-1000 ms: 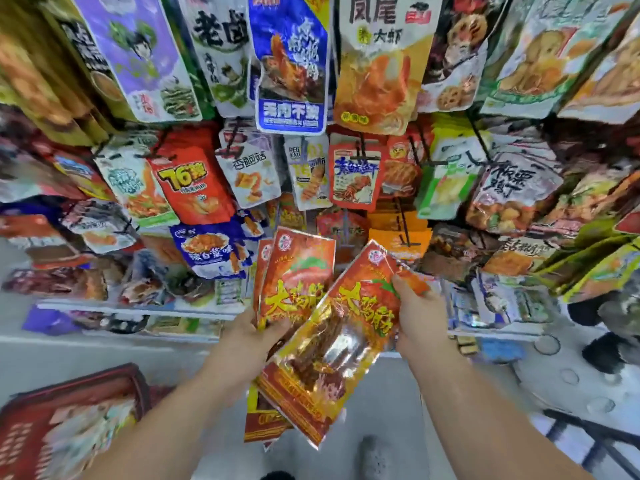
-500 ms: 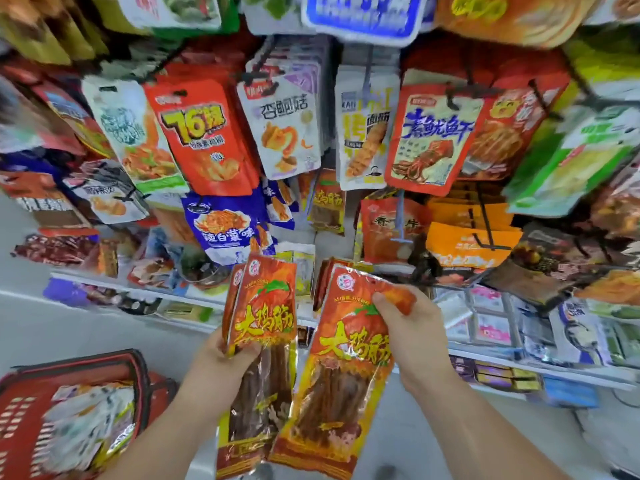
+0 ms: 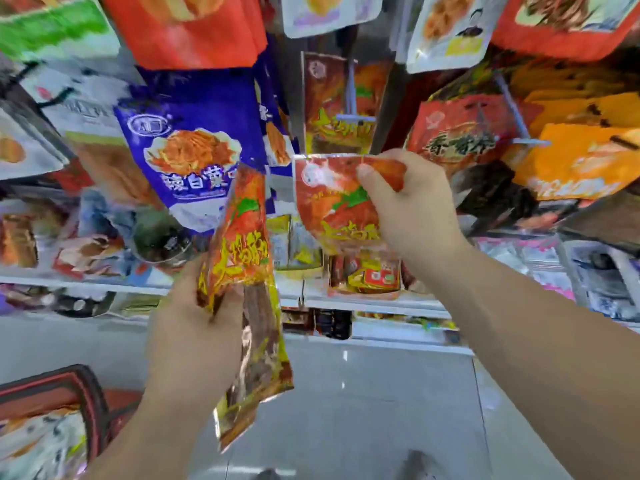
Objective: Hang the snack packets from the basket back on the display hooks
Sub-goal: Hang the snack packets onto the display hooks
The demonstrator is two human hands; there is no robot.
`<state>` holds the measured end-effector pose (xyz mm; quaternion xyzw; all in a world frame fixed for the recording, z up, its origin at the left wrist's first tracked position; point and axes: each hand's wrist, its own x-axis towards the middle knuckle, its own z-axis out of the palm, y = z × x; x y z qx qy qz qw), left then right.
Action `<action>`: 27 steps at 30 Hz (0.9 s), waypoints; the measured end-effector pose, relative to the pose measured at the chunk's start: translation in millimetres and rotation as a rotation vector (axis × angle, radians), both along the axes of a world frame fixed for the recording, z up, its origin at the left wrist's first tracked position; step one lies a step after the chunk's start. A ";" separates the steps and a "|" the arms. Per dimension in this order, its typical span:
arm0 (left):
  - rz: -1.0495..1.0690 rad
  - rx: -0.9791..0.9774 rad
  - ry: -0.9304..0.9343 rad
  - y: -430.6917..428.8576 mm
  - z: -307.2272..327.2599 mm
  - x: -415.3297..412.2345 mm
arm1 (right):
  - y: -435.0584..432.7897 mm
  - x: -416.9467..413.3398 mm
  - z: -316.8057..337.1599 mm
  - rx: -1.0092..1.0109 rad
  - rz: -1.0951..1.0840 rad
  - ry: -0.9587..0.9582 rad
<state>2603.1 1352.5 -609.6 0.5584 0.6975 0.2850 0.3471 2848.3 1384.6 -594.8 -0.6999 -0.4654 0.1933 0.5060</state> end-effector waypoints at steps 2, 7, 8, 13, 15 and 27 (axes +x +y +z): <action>0.042 -0.010 -0.049 3.5 -8.9 -2.4 | 5.9 -3.7 -4.9 0.029 0.013 -0.009; 0.038 -0.053 -0.127 4.7 -11.6 -6.0 | 17.2 -6.2 2.6 0.100 -0.071 0.035; 0.042 -0.055 -0.134 5.8 -10.7 -5.9 | 19.9 -6.1 4.4 0.102 -0.096 0.060; 0.035 -0.047 -0.176 4.7 -2.6 -6.1 | 28.7 -6.3 8.0 0.065 -0.120 0.163; 0.028 -0.054 -0.182 3.9 -2.9 -7.0 | 31.8 -7.3 7.4 0.054 -0.111 0.187; 0.012 -0.029 -0.196 -1.7 -23.4 -3.2 | 39.1 -0.3 6.7 0.083 -0.092 0.055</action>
